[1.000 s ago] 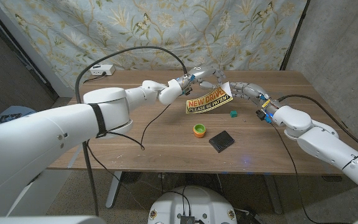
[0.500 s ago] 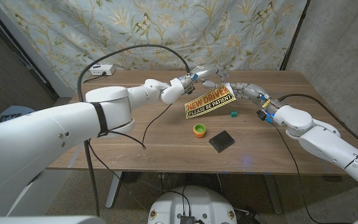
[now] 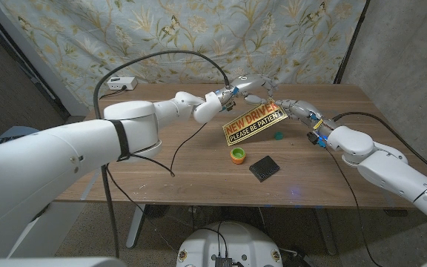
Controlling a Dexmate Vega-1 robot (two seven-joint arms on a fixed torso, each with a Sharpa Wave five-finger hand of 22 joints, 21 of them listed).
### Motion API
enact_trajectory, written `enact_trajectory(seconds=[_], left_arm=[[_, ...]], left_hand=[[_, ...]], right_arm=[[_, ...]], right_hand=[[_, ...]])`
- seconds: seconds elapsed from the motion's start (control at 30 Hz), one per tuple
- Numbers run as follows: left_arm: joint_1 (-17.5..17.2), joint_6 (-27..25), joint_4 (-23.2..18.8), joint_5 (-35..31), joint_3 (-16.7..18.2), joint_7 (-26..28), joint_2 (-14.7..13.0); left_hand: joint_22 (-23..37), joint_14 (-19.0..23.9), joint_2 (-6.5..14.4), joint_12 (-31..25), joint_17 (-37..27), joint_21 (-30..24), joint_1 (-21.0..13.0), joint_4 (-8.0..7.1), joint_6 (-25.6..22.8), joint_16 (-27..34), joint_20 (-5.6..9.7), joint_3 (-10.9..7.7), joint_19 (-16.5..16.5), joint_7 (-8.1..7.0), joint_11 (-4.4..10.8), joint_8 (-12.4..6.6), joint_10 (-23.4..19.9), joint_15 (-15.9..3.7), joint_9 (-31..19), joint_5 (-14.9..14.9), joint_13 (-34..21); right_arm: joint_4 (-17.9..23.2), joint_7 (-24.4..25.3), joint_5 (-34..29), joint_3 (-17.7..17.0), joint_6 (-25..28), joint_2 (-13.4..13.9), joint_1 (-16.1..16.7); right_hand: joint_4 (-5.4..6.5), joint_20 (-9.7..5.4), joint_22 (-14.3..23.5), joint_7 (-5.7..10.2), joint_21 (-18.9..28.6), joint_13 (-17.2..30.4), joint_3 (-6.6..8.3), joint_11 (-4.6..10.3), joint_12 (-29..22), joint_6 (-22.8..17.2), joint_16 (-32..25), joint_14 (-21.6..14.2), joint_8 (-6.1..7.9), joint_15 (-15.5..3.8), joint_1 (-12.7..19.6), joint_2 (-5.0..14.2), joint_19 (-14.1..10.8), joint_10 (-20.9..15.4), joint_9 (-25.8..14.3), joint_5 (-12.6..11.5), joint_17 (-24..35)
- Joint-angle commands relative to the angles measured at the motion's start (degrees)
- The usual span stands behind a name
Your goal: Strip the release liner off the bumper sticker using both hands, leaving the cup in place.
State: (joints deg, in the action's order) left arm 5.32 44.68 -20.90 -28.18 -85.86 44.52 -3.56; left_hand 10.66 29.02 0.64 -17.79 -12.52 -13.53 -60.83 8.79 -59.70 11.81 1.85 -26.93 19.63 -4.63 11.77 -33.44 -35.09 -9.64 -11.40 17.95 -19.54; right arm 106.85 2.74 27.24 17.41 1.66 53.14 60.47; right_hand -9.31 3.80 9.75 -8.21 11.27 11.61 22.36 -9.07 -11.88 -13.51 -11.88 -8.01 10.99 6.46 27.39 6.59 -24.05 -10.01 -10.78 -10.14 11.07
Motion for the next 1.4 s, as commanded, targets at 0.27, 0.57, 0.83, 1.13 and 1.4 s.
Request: enact_trajectory(seconds=[0.27, 0.57, 0.83, 1.13, 1.4], left_arm=[[1.12, -0.95, 0.08, -4.31, -2.60, 3.90, 0.48], [2.21, -0.19, 0.07, -10.17, -5.32, 11.15, 0.52], [3.11, -0.46, -0.02, -15.02, -6.79, 18.41, 0.74], [-1.11, 1.52, -5.94, -27.42, 7.96, 19.48, -2.17], [-3.83, 3.52, -7.45, -36.50, 17.37, 19.48, -2.65]], left_hand=[[0.12, -1.27, 0.31, 0.19, 0.06, 0.22, 0.08, 0.02, -0.90, 0.24, 0.10, -0.17, -0.31, -0.14, 0.06, -4.61, -0.10, -1.20, -1.52, -0.30, -0.29], [0.12, -1.33, 0.41, 0.34, 0.07, 0.29, 0.06, 0.03, -0.80, 0.26, 0.07, -0.26, -0.43, -0.01, 0.04, -4.64, -0.09, -1.19, -1.43, -0.52, -0.32], [0.12, -1.37, 0.45, 0.44, 0.08, 0.36, 0.02, 0.07, -0.59, 0.26, 0.05, -0.33, -0.55, -0.03, 0.04, -4.71, -0.09, -1.02, -1.53, -0.65, -0.35], [0.13, -1.79, 0.52, 0.70, 0.07, 0.42, 0.08, 0.04, -0.35, 0.13, 0.09, -0.34, -0.65, 0.06, -0.05, -4.88, 0.28, -0.86, -1.74, -0.83, -0.40], [0.13, -1.95, 0.61, 0.84, 0.06, 0.51, 0.13, 0.02, -0.19, 0.10, 0.04, -0.40, -0.83, 0.01, 0.00, -4.97, 0.43, -0.83, -1.80, -0.96, -0.45]], right_arm=[[0.42, -0.42, 0.51, -1.30, -0.08, 1.18, 0.96], [0.28, -0.09, 0.17, -1.59, 0.28, 1.52, 0.93], [0.36, -0.12, -0.49, -1.49, 0.62, 1.89, 0.57], [0.52, -0.33, -1.04, -1.40, 1.03, 2.41, 0.39], [1.13, 0.05, -1.44, -1.30, 1.80, 2.63, 0.44]], right_hand=[[0.21, 0.00, 0.11, -0.17, 0.24, 0.39, -0.07, 0.07, -0.30, -0.63, -0.41, -0.53, 0.36, 0.04, 0.99, 0.04, -0.53, -0.47, -0.25, -0.17, 0.36], [0.34, 0.28, 0.12, -0.28, 0.33, 0.51, -0.24, -0.16, -0.30, -0.66, -0.46, -0.67, 0.37, 0.24, 1.04, 0.08, -0.95, -0.43, -0.27, -0.13, 0.44], [0.40, 0.34, 0.13, -0.27, 0.38, 0.59, -0.34, -0.19, -0.33, -0.72, -0.48, -0.76, 0.38, 0.28, 1.11, 0.14, -1.27, -0.47, -0.28, -0.13, 0.49], [0.44, 0.39, 0.13, -0.28, 0.37, 0.67, -0.42, -0.28, -0.38, -0.75, -0.49, -0.83, 0.39, 0.30, 1.21, 0.21, -1.43, -0.58, -0.29, -0.14, 0.53], [0.46, 0.73, 0.13, -0.25, 0.42, 0.73, -0.51, -0.29, -0.37, -0.81, -0.53, -0.98, 0.40, 0.43, 1.31, 0.24, -1.75, -0.52, -0.30, -0.14, 0.56]])
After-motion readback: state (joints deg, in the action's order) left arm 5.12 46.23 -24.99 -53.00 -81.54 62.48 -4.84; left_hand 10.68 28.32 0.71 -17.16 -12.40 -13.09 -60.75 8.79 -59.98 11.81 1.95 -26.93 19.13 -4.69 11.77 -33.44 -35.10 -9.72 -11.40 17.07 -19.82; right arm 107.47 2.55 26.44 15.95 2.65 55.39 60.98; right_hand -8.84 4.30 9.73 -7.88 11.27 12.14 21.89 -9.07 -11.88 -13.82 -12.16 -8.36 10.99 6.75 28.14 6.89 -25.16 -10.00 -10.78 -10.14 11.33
